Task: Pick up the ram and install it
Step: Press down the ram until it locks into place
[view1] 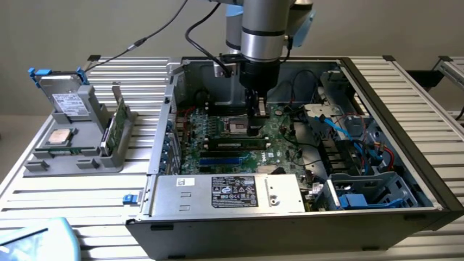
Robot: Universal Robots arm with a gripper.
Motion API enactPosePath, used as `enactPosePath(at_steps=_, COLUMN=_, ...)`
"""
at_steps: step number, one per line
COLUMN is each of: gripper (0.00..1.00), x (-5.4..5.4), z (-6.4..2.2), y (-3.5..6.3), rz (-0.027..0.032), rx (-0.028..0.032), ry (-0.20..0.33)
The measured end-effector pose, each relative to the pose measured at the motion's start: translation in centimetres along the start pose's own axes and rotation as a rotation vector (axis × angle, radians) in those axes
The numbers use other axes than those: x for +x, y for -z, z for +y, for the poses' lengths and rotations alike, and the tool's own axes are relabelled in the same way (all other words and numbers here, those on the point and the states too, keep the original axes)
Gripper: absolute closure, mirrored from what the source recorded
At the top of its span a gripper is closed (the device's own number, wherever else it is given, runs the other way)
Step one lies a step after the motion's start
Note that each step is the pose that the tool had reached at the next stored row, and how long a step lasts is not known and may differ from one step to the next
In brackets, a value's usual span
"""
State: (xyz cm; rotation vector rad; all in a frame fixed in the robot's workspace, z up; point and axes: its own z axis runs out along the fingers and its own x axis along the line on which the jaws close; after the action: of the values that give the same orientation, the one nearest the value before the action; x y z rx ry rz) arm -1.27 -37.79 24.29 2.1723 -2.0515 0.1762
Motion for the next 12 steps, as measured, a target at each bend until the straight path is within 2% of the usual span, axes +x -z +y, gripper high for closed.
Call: enactPosePath(at_steps=12, gripper=0.9, x=-0.4, z=-0.12, y=-1.91, rz=0.0009, rx=-0.0006, ry=-0.001)
